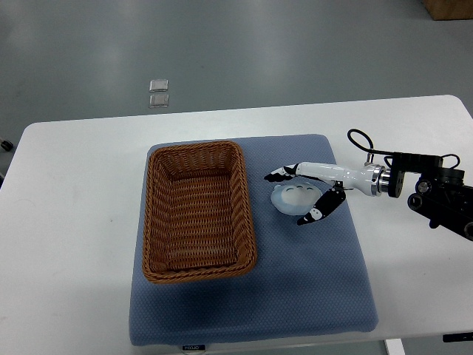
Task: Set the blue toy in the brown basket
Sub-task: 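Close the right hand fingers around the plush toy, then lift the toy with the right hand and carry it over the basket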
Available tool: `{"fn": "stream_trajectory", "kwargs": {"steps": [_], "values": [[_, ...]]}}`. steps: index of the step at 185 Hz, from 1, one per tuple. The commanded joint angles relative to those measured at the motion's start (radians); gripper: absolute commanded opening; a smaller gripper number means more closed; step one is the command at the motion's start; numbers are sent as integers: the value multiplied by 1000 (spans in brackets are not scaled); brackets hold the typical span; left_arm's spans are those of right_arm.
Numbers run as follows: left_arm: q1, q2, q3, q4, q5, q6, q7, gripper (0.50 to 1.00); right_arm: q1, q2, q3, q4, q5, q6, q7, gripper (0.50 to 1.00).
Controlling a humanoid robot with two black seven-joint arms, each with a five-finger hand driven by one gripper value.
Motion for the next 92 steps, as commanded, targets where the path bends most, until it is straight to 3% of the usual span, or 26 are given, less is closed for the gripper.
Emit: {"fn": "stream_trajectory", "kwargs": {"steps": [1, 12, 24, 39, 58, 77, 92], "values": [[0, 0, 0, 0, 0, 0, -1, 1000, 0, -1, -28, -6, -2, -49, 0, 901], [0, 0, 0, 0, 0, 0, 1, 1000, 2, -1, -39, -8, -3, -64, 0, 881], [0, 0, 0, 0, 0, 0, -1, 1000, 2, -1, -41, -12, -3, -69, -2, 811], [0, 0, 0, 0, 0, 0, 1, 1000, 4, -1, -41, -15, -3, -69, -2, 782], [0, 0, 0, 0, 0, 0, -1, 1000, 7, -4, -41, -15, -3, -69, -3, 656], [0, 0, 0, 0, 0, 0, 1, 1000, 8, -7, -41, -15, -3, -69, -2, 599], [0, 0, 0, 0, 0, 0, 1, 1000, 8, -10, -39, -15, -3, -69, -2, 525]]}}
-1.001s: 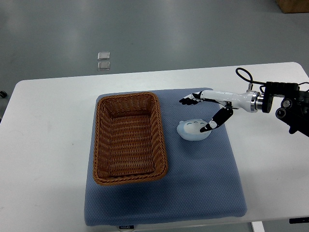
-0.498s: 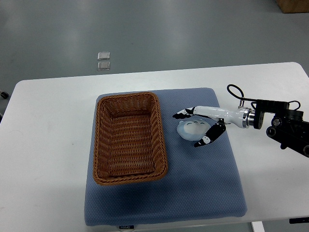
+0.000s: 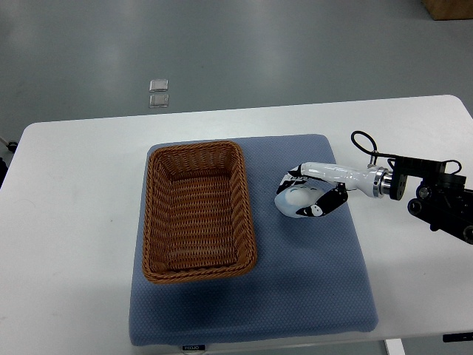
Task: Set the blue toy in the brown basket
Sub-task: 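Lift the toy with the right hand and carry it over the basket, then lower the toy into the basket and open the right hand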
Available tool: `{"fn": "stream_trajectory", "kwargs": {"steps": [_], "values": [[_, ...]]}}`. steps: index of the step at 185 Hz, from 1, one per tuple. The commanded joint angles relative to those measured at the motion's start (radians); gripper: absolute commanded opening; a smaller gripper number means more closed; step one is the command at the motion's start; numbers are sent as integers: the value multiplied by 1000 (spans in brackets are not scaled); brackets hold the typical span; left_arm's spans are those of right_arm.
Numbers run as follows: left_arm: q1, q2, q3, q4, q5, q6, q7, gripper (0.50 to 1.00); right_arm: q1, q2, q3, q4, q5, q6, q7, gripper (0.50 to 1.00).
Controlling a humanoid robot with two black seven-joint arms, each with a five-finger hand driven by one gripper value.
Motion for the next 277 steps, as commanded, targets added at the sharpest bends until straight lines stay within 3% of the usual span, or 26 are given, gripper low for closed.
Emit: {"fn": "stream_trajectory", "kwargs": {"steps": [1, 6, 35, 96, 172, 217, 277], "values": [[0, 0, 0, 0, 0, 0, 1, 1000, 0, -4, 2, 0, 0, 0, 1, 525], [0, 0, 0, 0, 0, 0, -1, 1000, 2, -5, 2, 0, 2, 0, 3, 500], [0, 0, 0, 0, 0, 0, 1, 1000, 7, -13, 23, 0, 18, 3, 13, 500], [0, 0, 0, 0, 0, 0, -1, 1000, 72, 53, 54, 15, 38, 12, 108, 500], [0, 0, 0, 0, 0, 0, -1, 1000, 148, 286, 54, 9, 45, 0, 95, 500], [0, 0, 0, 0, 0, 0, 1, 1000, 154, 420, 46, -49, 40, 0, 18, 500], [0, 0, 0, 0, 0, 0, -1, 1000, 122, 449, 34, -66, 38, -3, 15, 500]]}}
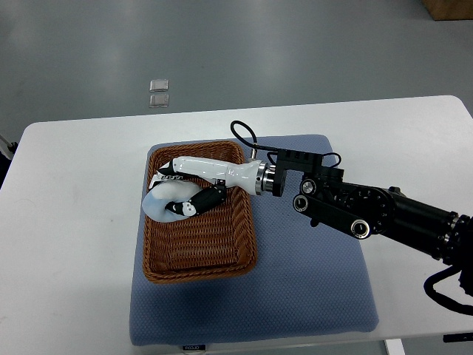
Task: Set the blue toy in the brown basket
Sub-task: 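Lower the toy into the basket and open the right hand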
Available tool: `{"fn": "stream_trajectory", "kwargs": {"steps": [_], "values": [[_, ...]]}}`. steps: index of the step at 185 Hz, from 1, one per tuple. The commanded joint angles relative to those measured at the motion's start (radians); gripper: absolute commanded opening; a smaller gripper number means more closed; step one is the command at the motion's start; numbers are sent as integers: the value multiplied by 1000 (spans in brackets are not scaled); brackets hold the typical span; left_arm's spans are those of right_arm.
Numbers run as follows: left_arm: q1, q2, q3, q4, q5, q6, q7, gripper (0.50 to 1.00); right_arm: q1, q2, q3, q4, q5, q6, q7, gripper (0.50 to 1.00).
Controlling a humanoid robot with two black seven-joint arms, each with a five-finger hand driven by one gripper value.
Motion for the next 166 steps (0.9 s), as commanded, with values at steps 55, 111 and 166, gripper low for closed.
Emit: {"fn": "stream_trajectory", "kwargs": {"steps": [55, 111, 166], "values": [[0, 0, 0, 0, 0, 0, 1, 1000, -16, 0, -1, -44, 3, -2, 0, 801], [0, 0, 0, 0, 0, 0, 1, 1000, -36, -14, 14, -64, 8, -2, 1, 838], [0, 0, 0, 0, 0, 0, -1, 1000, -32, -70, 86, -64, 202, 31, -106, 911]]}}
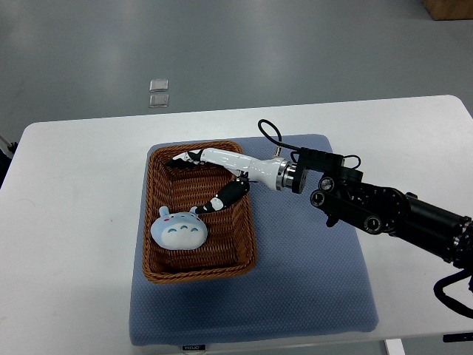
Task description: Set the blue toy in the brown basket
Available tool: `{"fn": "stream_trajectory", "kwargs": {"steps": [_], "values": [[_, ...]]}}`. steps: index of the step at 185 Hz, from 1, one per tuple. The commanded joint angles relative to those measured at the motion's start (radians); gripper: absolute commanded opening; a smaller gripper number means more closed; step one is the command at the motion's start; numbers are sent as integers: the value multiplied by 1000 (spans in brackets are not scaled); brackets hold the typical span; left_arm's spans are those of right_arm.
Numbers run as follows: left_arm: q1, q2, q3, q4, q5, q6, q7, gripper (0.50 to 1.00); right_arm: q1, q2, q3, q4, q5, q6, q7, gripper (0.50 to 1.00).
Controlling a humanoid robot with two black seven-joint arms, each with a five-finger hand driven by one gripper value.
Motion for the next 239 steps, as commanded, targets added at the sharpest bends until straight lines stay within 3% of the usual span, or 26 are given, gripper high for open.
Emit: {"fn": "stream_trajectory", "kwargs": {"steps": [1, 23, 48, 68, 124, 166, 239], "values": [[0, 0, 0, 0, 0, 0, 0, 1000, -1, -24, 35, 0, 115, 23, -77, 911], [0, 0, 0, 0, 0, 0, -1, 1000, 1, -80, 47, 0, 283, 78, -137, 911], [0, 0, 0, 0, 0, 0, -1, 1000, 3, -172, 78, 0, 537, 226, -161, 911], [0, 0, 0, 0, 0, 0, 0, 1000, -2, -215, 117, -9, 721, 284, -199, 911], [0, 0, 0, 0, 0, 0, -1, 1000, -51, -221, 117, -144, 1168, 267, -339, 911], [0, 0, 0, 0, 0, 0, -1, 1000, -79, -216, 117, -160, 1264, 200, -347, 913], [0, 0, 0, 0, 0, 0, 0, 1000, -109, -212, 119, -160, 1252, 206, -333, 913]]}}
